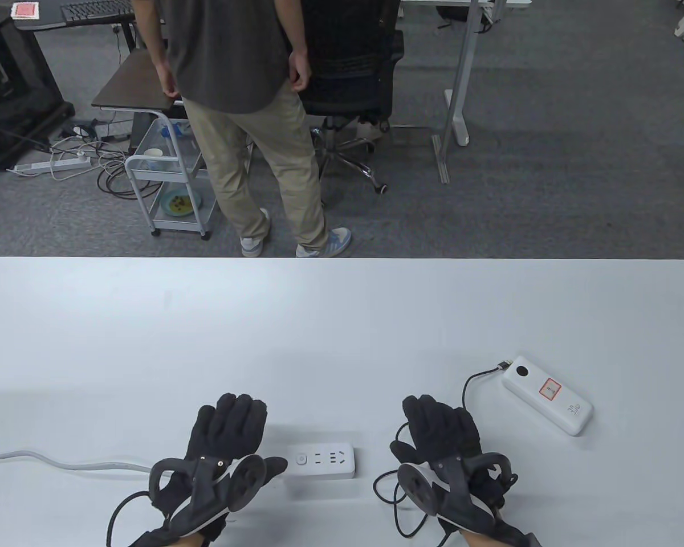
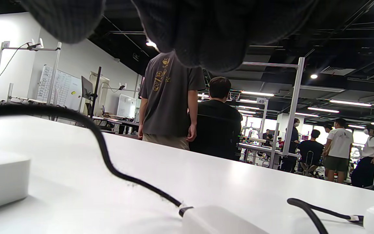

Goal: Unplug the charger and disconnect the battery pack

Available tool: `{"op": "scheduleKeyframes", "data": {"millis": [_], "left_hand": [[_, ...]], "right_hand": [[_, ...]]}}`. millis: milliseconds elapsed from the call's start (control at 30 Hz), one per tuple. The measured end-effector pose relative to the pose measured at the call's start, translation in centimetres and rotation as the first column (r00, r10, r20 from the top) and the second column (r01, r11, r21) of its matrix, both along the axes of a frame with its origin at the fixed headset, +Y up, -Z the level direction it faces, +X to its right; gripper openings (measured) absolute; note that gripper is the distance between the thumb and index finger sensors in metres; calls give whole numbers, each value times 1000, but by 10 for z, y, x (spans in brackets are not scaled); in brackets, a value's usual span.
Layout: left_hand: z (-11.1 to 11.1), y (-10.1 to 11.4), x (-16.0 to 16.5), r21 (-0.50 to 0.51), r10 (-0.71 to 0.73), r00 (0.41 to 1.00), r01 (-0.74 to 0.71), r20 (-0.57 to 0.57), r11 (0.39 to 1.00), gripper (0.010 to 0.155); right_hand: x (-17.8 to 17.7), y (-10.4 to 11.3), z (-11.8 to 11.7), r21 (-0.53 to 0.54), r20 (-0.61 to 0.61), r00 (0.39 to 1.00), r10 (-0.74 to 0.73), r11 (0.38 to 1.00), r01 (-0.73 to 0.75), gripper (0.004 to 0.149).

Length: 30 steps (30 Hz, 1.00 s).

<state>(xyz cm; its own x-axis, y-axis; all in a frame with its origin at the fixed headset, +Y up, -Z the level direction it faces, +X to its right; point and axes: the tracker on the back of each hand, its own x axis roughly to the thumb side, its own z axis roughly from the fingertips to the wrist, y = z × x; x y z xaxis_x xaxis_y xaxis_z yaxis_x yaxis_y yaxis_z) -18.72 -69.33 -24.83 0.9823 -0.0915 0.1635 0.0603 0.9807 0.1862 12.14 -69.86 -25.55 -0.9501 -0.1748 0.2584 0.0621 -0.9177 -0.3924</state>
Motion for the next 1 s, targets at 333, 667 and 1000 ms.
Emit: {"op": "scheduleKeyframes", "data": {"millis": [333, 667, 1000], "left_hand": [[-12, -13, -20, -62, -16, 998, 12, -66, 998, 105], [-15, -16, -28, -81, -26, 994, 17, -103, 997, 104], [-17, -21, -24, -104, -38, 995, 29, -88, 994, 103]], "right_hand": [[7, -8, -6, -55, 21, 1000, -5, 998, 7, 72], [2, -9, -4, -60, 12, 999, 34, 998, -33, 72], [2, -8, -4, -69, 19, 999, 42, 997, -40, 72]]}}
